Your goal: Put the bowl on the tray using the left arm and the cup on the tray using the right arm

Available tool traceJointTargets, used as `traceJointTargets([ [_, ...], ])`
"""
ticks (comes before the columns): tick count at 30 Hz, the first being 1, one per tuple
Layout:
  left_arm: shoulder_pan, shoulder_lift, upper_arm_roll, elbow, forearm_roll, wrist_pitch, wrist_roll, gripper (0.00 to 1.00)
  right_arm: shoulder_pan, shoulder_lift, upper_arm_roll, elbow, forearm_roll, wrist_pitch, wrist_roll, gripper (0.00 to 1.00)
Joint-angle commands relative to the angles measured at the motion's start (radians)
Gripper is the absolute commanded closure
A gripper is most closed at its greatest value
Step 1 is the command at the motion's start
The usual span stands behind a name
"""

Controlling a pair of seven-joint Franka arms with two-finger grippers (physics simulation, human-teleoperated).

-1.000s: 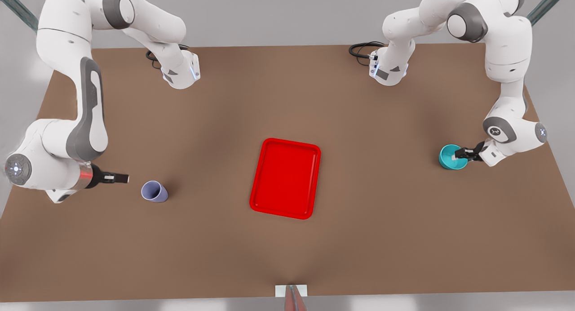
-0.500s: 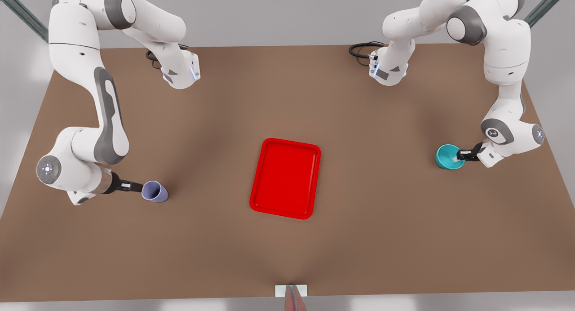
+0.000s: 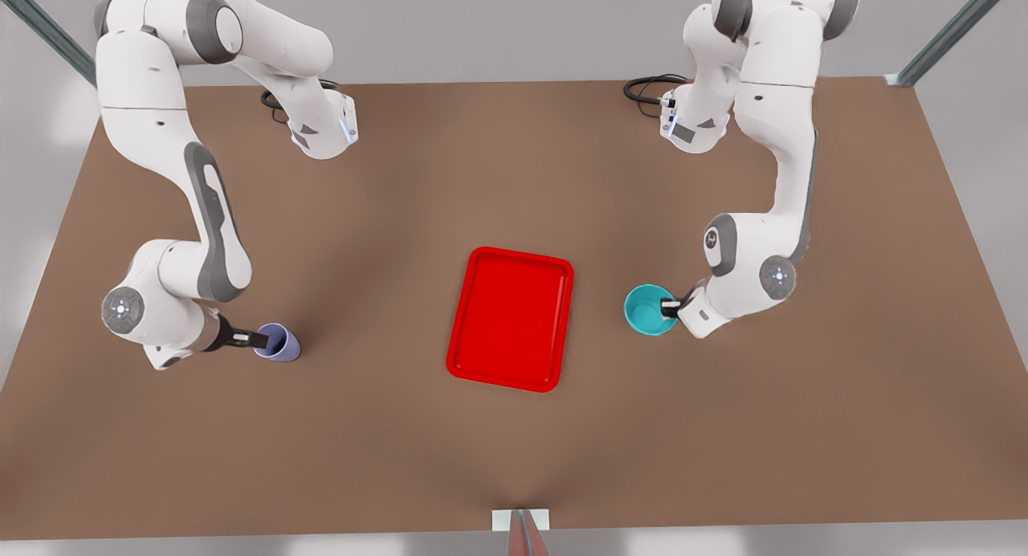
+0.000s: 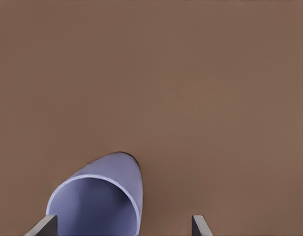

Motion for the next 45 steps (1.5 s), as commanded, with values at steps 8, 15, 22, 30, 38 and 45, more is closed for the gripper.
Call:
traceJointTargets([
  [8, -0.323, 0.120, -0.002, 0.169, -0.169, -0.001, -0.491, 0.79, 0.003, 0.038, 0.000, -0.001, -0.032, 0.045, -0.001, 0.00],
  [15, -0.352, 0.223, -0.020, 0.198, -0.248, 0.019, -0.490, 0.79, 0.005, 0.063, 0.000, 0.001, -0.032, 0.051, -0.001, 0.00],
  [22, -0.343, 0.232, -0.019, 0.200, -0.245, 0.022, -0.476, 0.00, 0.005, 0.069, 0.000, -0.004, -0.032, 0.051, -0.001, 0.02],
  [30, 0.099, 0.229, 0.304, 0.696, -0.012, -0.621, -0.175, 0.00, 0.008, 0.077, 0.000, -0.004, -0.032, 0.051, 0.008, 0.79],
  [38, 0.324, -0.221, -0.118, 0.588, 0.437, -0.747, -0.132, 0.00, 0.012, 0.080, 0.002, 0.002, -0.023, 0.038, 0.011, 0.79],
  [45, 0.323, -0.222, -0.129, 0.488, 0.448, -0.685, -0.122, 0.00, -0.003, 0.061, 0.049, 0.004, -0.020, -0.027, 0.014, 0.79],
])
